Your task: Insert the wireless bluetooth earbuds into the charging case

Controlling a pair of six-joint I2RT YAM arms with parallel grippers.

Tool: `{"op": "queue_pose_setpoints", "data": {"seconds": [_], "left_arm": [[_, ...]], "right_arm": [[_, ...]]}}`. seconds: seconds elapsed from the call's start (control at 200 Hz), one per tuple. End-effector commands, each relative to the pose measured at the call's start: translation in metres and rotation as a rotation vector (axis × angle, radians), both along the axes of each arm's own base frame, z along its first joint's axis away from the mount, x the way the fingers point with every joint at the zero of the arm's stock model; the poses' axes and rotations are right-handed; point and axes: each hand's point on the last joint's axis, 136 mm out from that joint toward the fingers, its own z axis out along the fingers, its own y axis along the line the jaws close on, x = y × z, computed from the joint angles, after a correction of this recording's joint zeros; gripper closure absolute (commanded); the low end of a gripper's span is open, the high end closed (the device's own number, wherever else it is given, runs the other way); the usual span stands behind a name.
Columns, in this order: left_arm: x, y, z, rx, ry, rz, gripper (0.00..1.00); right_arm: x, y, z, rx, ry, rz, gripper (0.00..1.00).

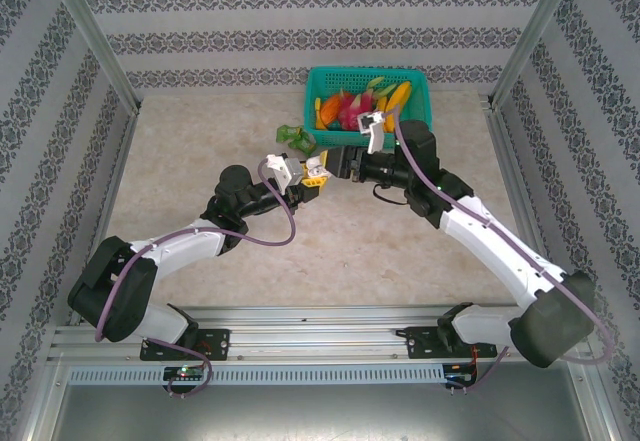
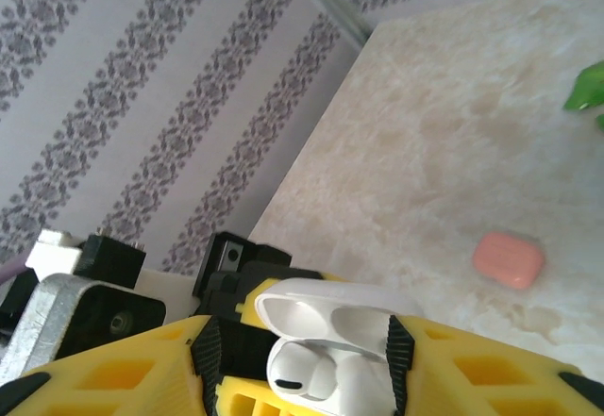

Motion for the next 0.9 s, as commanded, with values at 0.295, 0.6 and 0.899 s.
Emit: {"op": "queue_pose_setpoints", "data": {"seconds": [0.295,0.6,0.899], "left_arm": [[-0.007,0.002,0.028,-0.036,-0.084,-0.026,1.00],[-0.017,-0.004,0.025,-0.028,-0.075,-0.101,1.00],[-0.019,-0.008,0.021,-0.031,-0.057,-0.140,1.00]], "right_arm": [[0.011,-0.018,0.020,-0.046,-0.072,-0.101,0.48],[0.045,-0.012,0.004,-0.186,0.002,-0.128,0.52],[0.069,-0.006,-0.024,-0.331,0.113,-0.097,0.74]]}}
